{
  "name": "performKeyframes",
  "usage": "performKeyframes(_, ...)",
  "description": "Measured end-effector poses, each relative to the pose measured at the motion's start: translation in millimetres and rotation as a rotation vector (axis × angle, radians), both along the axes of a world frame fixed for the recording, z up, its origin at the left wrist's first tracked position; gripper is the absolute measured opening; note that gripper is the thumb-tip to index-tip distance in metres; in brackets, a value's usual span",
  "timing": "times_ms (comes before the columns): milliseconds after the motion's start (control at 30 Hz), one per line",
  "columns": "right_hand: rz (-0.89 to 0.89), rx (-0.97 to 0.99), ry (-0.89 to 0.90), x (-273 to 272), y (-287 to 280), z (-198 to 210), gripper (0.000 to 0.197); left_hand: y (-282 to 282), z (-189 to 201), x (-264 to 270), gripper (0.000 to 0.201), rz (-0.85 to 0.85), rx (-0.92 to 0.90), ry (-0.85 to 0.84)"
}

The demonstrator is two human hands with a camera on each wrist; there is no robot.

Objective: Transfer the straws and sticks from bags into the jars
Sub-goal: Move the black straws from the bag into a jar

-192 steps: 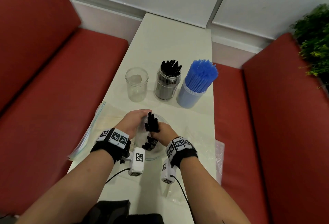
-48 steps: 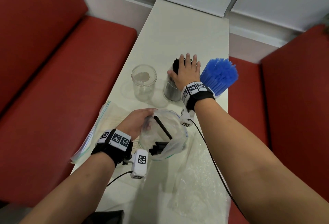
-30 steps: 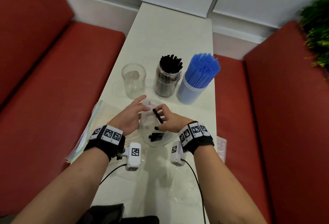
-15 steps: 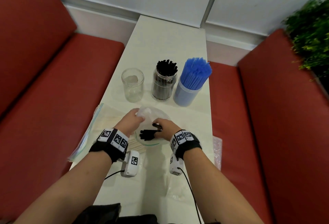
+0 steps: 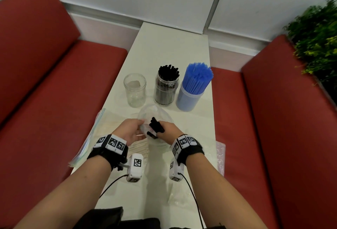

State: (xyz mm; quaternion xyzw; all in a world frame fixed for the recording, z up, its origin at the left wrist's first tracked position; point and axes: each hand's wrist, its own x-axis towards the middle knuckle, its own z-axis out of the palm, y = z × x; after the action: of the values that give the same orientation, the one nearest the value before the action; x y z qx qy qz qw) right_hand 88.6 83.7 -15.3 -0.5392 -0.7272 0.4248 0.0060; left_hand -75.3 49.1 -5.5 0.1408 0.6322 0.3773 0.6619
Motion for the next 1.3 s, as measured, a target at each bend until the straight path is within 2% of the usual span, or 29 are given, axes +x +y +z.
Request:
performKeyframes(200,-0.055,-0.025,0.128,6,-2,3,0.030,3,1,1,0.035,-0.058,0.032,0.157)
performKeyframes(333,-0.051,-0.026,0.103,7,0,2,0.035,5,-2,-1,0.037,-0.052,0.056,0.275)
performKeyframes(467,-0.091,0.027,0.113,7,5,3,0.028,9,0,-1,0.034,0.015,0.118,0.269)
performKeyframes(600,-0.082,0.047,0.115,2,5,4,0.031,13,1,1,0.025,-0.022,0.114,0.223)
performKeyframes(700,-0.070,-0.002,0.141,-1,2,3,0.031,13,-1,3,0.028,-0.047,0.104,0.219)
performKeyframes(867,-0.168,-0.014,0.314,1,14,13,0.029,18,-1,-2,0.031,-0.034,0.104,0.182)
performKeyframes(1100,-0.364,0.152,0.583,-12,31,26,0.030,27,-2,-5,0.028,-0.041,0.129,0.138)
performKeyframes(1200,-0.450,0.262,0.681,-12,59,53,0.013,29,-3,-7,0.023,-0.055,0.142,0.125)
performKeyframes(1300,-0.498,0.334,0.792,-7,99,96,0.020,33,-5,-9,0.021,-0.070,0.159,0.098)
